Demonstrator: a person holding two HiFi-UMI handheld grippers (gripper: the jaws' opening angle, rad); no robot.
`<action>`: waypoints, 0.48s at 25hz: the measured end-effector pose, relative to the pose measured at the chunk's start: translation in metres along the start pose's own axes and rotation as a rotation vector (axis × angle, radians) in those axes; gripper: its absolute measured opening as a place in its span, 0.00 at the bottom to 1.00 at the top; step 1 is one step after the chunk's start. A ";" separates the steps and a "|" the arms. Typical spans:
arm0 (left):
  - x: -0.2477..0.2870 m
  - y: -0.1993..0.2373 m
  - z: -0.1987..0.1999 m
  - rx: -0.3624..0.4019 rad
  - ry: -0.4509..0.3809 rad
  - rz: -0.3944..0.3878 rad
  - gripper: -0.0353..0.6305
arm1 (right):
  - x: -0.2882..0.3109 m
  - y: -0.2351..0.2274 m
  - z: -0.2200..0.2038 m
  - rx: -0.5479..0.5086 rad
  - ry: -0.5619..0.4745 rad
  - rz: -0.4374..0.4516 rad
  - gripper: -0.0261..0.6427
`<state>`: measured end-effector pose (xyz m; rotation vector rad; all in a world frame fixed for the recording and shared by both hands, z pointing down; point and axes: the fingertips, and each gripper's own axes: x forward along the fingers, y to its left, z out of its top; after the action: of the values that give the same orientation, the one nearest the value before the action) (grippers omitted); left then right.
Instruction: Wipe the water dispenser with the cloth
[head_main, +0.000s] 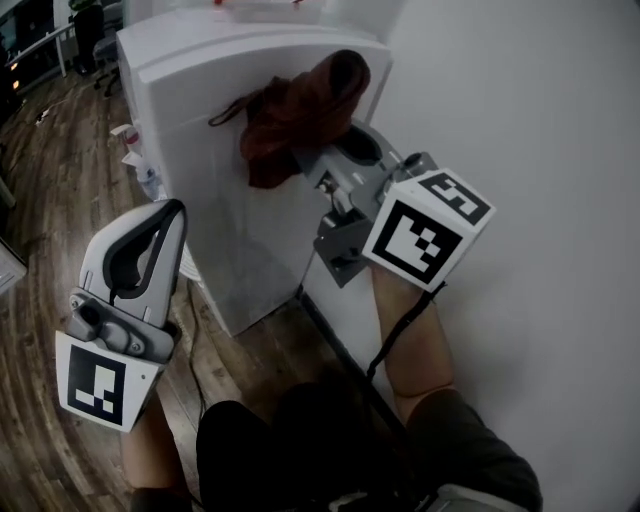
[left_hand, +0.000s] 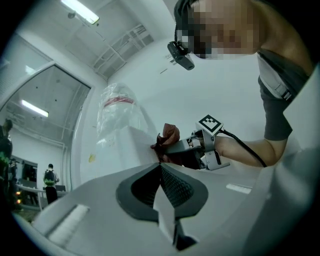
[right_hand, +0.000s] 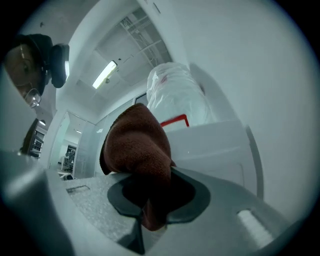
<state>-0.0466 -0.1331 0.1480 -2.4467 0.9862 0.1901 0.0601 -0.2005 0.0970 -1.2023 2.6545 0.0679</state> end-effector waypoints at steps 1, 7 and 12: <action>-0.003 -0.003 -0.009 -0.019 0.014 0.003 0.08 | -0.003 -0.003 -0.012 0.011 0.015 -0.001 0.13; -0.046 -0.036 -0.104 -0.144 0.145 0.056 0.08 | -0.044 -0.021 -0.130 0.062 0.089 -0.036 0.13; -0.096 -0.065 -0.220 -0.144 0.284 -0.008 0.08 | -0.055 -0.028 -0.259 0.150 0.180 -0.004 0.13</action>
<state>-0.0836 -0.1419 0.3938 -2.6599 1.1143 -0.0965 0.0679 -0.2130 0.3628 -1.2172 2.7506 -0.2473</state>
